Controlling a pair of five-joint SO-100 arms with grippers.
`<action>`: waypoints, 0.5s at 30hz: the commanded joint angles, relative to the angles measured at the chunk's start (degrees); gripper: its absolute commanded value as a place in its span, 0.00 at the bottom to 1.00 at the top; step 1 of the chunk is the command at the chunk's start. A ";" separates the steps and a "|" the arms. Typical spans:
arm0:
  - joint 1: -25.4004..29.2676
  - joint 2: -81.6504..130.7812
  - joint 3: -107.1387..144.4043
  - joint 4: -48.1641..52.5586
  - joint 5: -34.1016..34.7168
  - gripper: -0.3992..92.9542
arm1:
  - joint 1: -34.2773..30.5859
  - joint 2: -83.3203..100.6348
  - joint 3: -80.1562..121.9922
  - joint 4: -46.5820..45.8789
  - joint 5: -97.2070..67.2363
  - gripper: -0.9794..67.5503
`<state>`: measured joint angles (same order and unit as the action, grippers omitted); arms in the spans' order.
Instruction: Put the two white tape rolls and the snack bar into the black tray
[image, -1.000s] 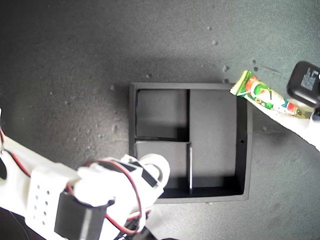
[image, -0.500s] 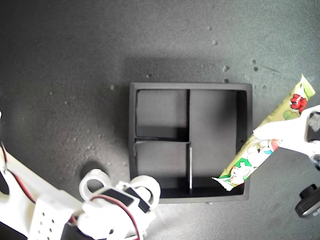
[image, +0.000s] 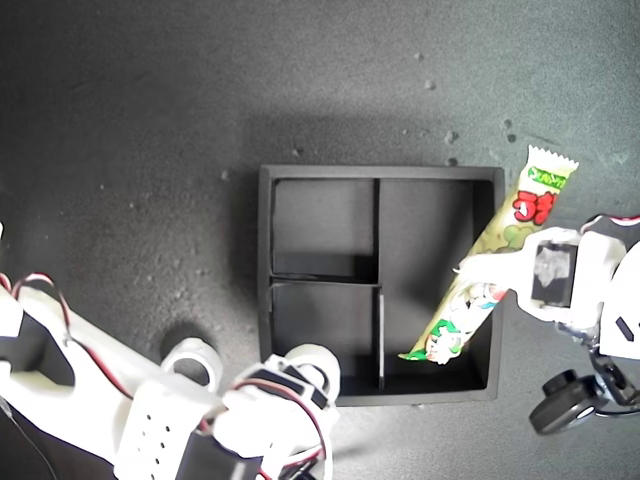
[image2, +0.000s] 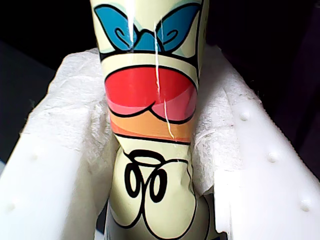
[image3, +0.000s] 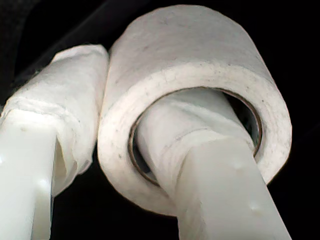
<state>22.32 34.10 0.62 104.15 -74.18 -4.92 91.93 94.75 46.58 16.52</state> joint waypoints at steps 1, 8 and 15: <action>-0.70 -0.09 -2.55 0.97 0.18 0.00 | 0.18 0.26 -1.93 -1.85 0.44 0.01; -1.76 -3.60 -4.57 0.97 1.05 0.00 | 0.79 -0.53 -0.79 -3.69 0.88 0.01; -1.85 -1.93 -2.72 1.05 2.37 0.11 | 1.14 -0.62 0.26 -3.69 1.14 0.01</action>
<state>21.27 30.23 -2.29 104.15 -72.60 -4.04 91.05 95.10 43.95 17.23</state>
